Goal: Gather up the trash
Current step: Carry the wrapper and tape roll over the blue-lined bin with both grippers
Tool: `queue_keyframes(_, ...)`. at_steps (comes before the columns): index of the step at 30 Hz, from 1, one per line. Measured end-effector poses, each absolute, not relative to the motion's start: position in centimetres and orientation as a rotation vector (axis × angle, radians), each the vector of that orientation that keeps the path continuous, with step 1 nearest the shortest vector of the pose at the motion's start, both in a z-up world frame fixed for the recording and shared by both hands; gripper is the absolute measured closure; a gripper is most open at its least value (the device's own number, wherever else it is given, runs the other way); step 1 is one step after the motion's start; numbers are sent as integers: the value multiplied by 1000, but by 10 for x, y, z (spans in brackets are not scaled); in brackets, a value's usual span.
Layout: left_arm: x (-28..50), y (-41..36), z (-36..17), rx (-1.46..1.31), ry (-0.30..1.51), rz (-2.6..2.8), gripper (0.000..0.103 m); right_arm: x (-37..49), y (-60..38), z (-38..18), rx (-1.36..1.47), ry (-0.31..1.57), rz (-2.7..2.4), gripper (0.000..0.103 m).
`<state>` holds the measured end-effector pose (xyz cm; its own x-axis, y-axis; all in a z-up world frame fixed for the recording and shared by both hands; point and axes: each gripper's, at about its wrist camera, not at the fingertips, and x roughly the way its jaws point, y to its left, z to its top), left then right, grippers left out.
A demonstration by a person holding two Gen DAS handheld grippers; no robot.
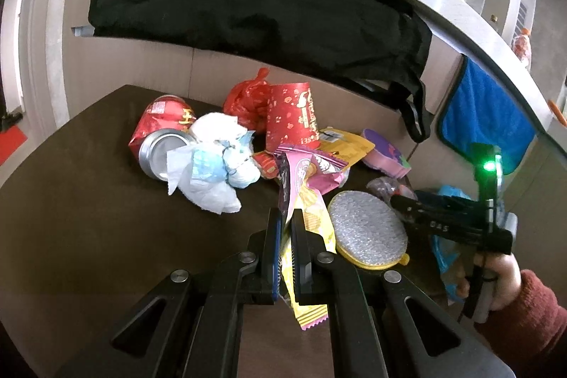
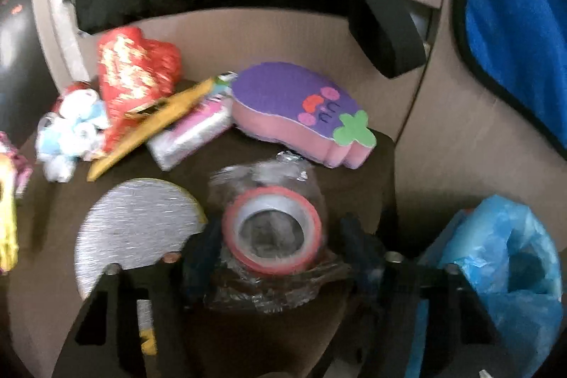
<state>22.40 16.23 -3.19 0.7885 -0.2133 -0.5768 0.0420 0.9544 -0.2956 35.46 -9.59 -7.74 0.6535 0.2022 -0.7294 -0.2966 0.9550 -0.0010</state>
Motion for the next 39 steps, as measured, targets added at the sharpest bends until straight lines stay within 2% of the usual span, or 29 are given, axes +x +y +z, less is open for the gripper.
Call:
queue_keyframes(10,205,135,-1,-228,577,-138,98,294,-106,-22,-82,681,356,51)
queue_keyframes(23,194,90,31,-199,532,-188,98,246,-156,18,-45,573,343,51)
queue_keyframes(32,216,-1,53,-175,508,-386,98,218,-234,61,-26,465,191,51)
queue_keyframes(39,235,-78,47,-163,524,-521,98,200,-294,61,5,452,61,51)
